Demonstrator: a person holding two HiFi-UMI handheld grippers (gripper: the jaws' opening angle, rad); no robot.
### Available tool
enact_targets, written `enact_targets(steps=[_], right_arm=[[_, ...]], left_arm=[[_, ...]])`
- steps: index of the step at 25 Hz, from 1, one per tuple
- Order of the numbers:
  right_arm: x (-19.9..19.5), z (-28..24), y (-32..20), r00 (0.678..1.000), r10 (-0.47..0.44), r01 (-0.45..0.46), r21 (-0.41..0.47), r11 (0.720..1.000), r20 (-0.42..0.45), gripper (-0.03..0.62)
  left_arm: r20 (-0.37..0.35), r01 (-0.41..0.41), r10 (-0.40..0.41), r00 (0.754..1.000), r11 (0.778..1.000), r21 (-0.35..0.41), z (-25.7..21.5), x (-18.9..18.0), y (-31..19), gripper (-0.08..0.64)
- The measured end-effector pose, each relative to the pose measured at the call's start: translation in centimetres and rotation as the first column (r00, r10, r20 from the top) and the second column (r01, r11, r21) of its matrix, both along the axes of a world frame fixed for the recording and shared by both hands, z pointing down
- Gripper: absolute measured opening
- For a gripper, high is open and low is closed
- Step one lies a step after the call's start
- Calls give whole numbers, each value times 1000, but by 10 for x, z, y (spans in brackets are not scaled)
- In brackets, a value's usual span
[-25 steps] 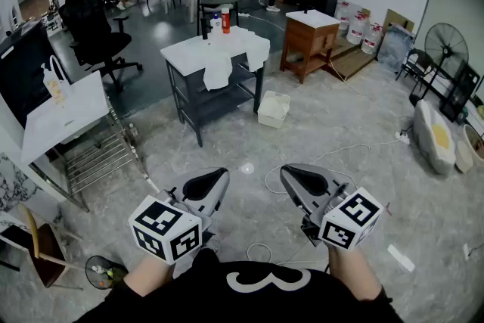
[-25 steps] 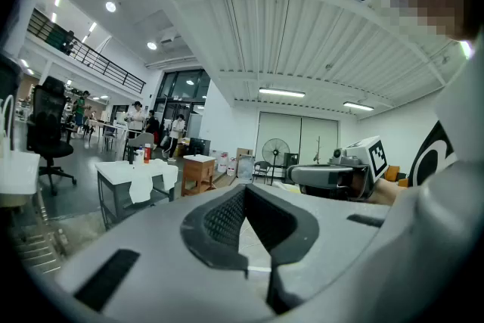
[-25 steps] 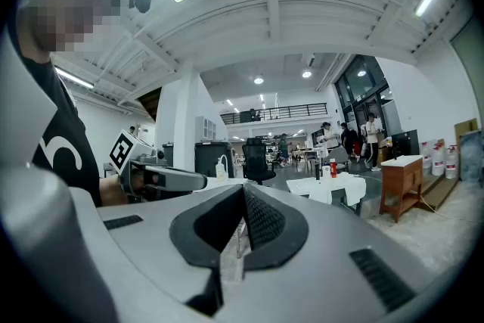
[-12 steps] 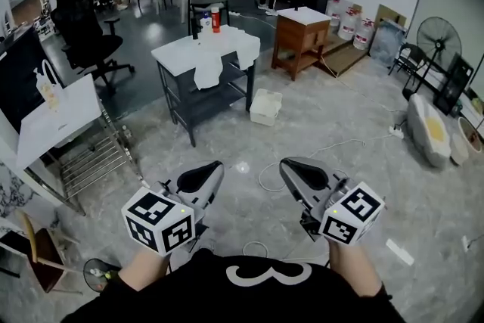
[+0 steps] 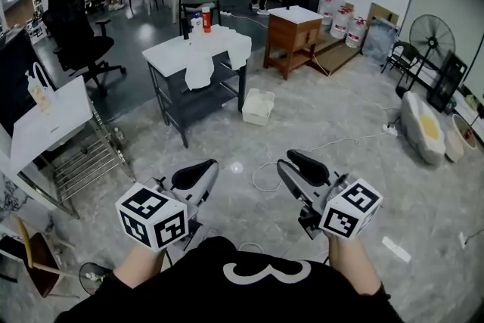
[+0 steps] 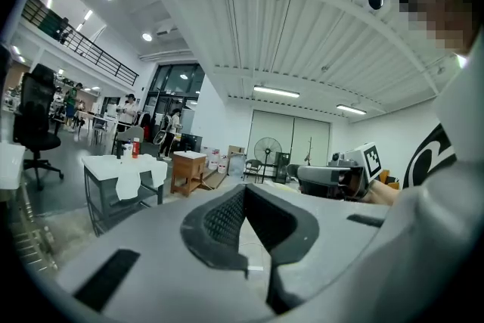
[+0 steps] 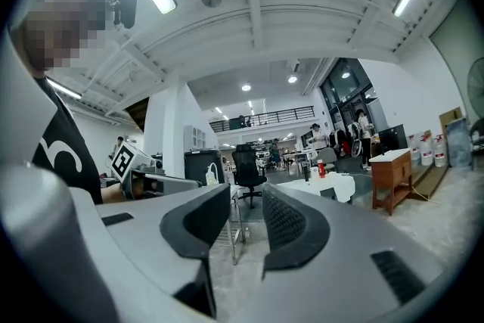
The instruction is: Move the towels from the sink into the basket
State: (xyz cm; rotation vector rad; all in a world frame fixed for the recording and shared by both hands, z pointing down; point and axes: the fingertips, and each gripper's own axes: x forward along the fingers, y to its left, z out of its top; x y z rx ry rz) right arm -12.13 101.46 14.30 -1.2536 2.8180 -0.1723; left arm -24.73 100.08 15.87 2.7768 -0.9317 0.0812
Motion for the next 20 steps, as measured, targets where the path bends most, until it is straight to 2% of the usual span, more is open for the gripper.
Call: enact_targets(steps=[5, 9, 13, 17, 20], right_arm=[[-7, 19, -42, 1000, -7, 7, -36, 999, 11, 217], [-14, 40, -97, 999, 1, -2, -51, 999, -37, 263], [-18, 54, -170, 997, 19, -24, -61, 998, -74, 295], [-22, 75, -258, 997, 18, -28, -123, 992, -75, 310], [-27, 87, -333, 997, 16, -29, -162, 986, -79, 316]], left_arm=[[-28, 26, -27, 999, 999, -30, 11, -8, -42, 6], [-33, 44, -46, 998, 997, -70, 33, -14, -96, 6], [-28, 74, -77, 997, 992, -102, 49, -22, -172, 6], [-18, 84, -88, 996, 982, -168, 69, -29, -267, 6], [-6, 85, -88, 996, 978, -188, 77, -33, -343, 6]])
